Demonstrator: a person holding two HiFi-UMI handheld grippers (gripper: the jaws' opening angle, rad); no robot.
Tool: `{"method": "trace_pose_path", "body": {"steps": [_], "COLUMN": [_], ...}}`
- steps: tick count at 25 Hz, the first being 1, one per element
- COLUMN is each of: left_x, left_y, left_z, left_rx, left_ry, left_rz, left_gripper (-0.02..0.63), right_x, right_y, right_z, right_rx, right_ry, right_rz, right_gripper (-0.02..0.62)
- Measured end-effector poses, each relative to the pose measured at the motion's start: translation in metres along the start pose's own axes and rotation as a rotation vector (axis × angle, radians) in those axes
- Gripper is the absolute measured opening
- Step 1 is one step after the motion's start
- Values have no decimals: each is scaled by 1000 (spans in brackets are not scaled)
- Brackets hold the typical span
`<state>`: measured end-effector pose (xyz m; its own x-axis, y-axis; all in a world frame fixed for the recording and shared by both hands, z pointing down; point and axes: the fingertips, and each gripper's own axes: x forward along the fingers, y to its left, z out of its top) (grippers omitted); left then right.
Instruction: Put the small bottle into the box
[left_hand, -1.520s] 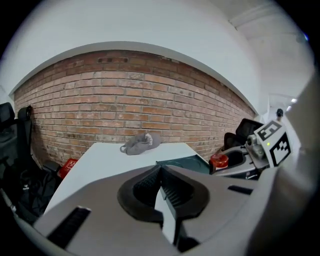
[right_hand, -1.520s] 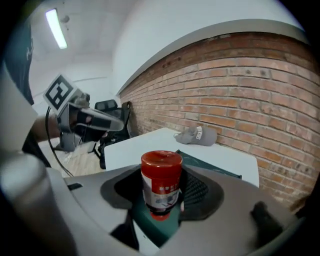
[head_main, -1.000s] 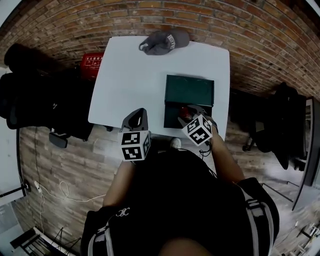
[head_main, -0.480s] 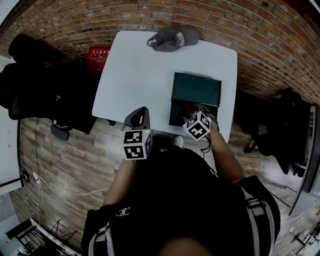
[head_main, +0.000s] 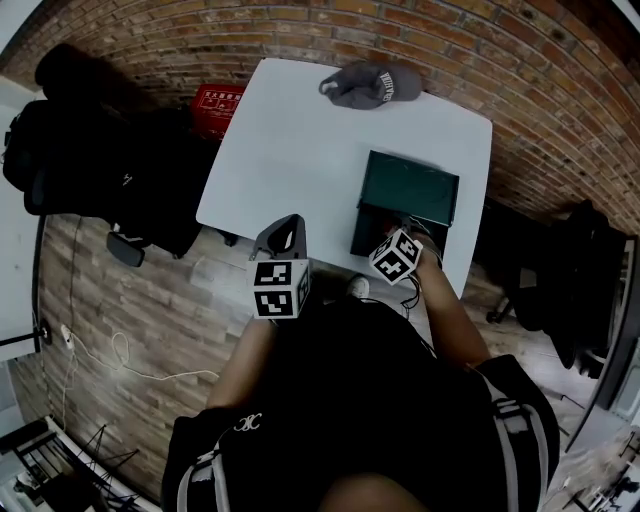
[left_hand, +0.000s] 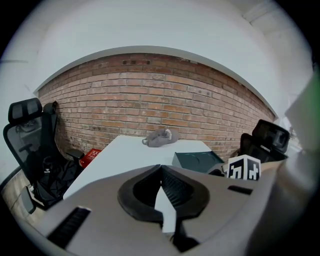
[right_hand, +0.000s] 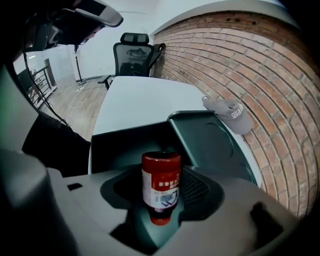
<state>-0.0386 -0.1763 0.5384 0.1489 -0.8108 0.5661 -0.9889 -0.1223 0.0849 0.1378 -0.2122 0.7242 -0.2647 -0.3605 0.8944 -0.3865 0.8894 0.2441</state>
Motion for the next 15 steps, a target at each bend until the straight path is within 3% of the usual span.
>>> {"method": "trace_pose_path", "body": {"steps": [4, 7, 15], "left_x": [-5, -7, -8], "left_y": [5, 9, 12], "left_z": [2, 0, -4], "left_rx": [-5, -9, -18], "left_ry": [-10, -13, -8], "left_rz": [10, 16, 20], "left_gripper": [12, 12, 12], "right_x": [7, 15, 18], "right_y": [4, 15, 23], "right_z": [-5, -13, -10], "right_rx": [2, 33, 133], "right_ry": [37, 67, 14], "right_rz": [15, 75, 166], "right_gripper": [222, 221, 222]}}
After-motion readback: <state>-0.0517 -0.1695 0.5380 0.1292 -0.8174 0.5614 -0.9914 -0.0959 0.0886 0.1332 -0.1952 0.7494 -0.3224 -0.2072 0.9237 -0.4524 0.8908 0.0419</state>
